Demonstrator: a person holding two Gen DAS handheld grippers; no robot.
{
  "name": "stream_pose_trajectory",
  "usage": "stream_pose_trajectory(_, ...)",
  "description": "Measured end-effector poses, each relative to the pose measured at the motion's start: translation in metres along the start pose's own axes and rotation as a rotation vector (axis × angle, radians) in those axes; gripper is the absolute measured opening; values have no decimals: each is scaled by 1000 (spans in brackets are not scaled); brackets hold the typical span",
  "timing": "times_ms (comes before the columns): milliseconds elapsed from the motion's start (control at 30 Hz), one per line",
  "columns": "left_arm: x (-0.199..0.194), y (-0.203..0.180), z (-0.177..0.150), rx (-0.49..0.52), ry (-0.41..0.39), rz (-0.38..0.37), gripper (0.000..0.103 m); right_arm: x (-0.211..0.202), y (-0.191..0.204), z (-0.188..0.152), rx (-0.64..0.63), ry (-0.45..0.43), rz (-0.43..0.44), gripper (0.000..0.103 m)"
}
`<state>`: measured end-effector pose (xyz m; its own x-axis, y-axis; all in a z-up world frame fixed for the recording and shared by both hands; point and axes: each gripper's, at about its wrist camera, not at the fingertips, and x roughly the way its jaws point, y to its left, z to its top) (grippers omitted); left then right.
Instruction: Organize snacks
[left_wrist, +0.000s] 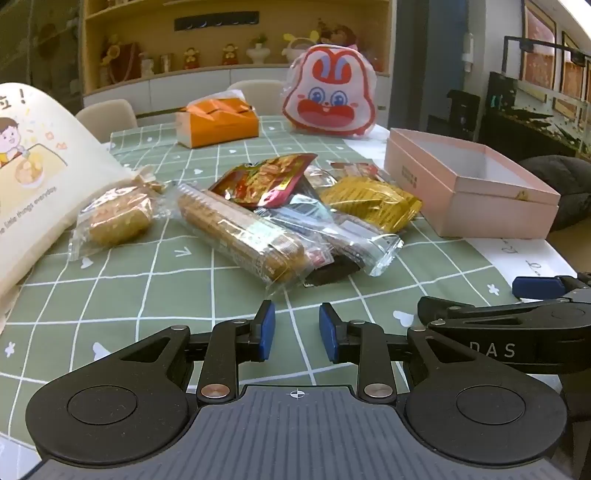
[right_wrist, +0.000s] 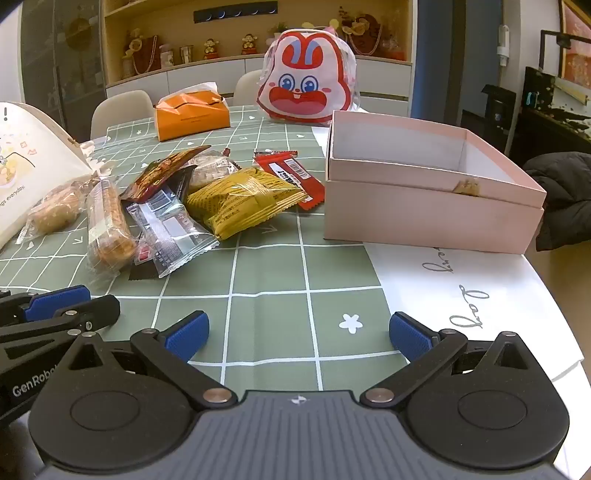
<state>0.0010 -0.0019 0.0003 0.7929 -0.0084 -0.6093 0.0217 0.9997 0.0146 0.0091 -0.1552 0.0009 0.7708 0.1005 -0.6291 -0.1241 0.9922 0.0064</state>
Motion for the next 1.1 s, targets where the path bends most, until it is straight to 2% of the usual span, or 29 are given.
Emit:
stream_pose_trajectory(33,-1,5,0,-49,-11,-33,31,0,0,0,1,-2,1,103)
stream_pose_trajectory(1100,-4,7,-3,-36,-18,-31,31,1,0,0,-1,1,-1,103)
